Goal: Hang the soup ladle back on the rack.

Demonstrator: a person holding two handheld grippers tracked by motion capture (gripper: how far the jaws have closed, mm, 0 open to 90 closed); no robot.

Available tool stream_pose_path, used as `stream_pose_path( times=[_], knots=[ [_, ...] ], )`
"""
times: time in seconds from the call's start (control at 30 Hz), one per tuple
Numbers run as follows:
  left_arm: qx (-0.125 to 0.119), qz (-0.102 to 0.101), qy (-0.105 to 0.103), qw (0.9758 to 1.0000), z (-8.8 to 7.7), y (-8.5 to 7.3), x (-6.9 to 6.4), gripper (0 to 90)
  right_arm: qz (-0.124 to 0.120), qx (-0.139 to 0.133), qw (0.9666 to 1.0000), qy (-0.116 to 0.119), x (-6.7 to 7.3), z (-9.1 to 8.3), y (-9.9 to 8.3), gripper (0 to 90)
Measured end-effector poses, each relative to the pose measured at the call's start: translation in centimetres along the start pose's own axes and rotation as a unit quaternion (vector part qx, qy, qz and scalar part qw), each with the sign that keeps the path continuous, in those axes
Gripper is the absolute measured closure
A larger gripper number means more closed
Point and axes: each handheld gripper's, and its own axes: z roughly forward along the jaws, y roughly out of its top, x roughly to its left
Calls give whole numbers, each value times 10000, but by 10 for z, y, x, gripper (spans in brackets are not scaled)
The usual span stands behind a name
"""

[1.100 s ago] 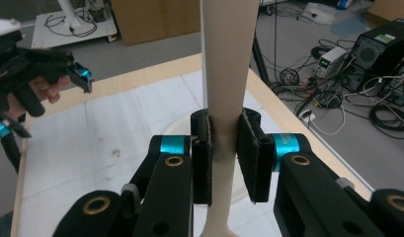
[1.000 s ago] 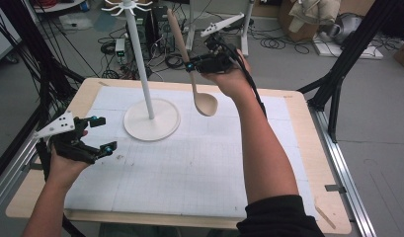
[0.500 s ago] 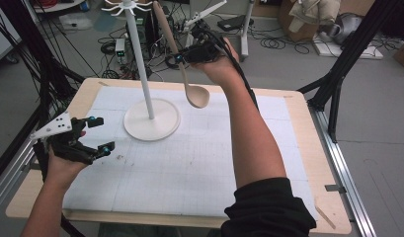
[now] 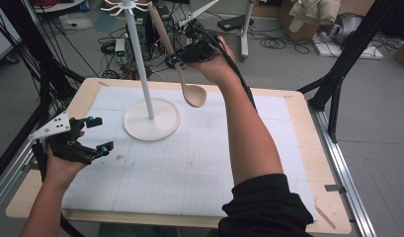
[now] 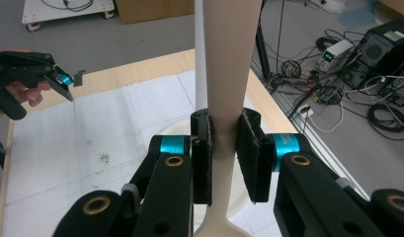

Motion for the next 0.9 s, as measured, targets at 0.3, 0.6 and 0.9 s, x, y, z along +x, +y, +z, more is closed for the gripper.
stream_pose_path(
  times=[0.3, 0.6, 0.9],
  knots=[
    [-22, -16, 33, 10000, -5, -2, 2, 17, -20, 171, 9999, -7, 2, 13, 4, 778],
    [0, -21, 20, 10000, -4, -4, 2, 17, -32, 207, 9998, 20, 2, 22, 7, 777],
    [-12, -45, 4, 10000, -2, -4, 1, 17, 13, 273, 9996, -58, 4, 25, 12, 777]
  ],
)
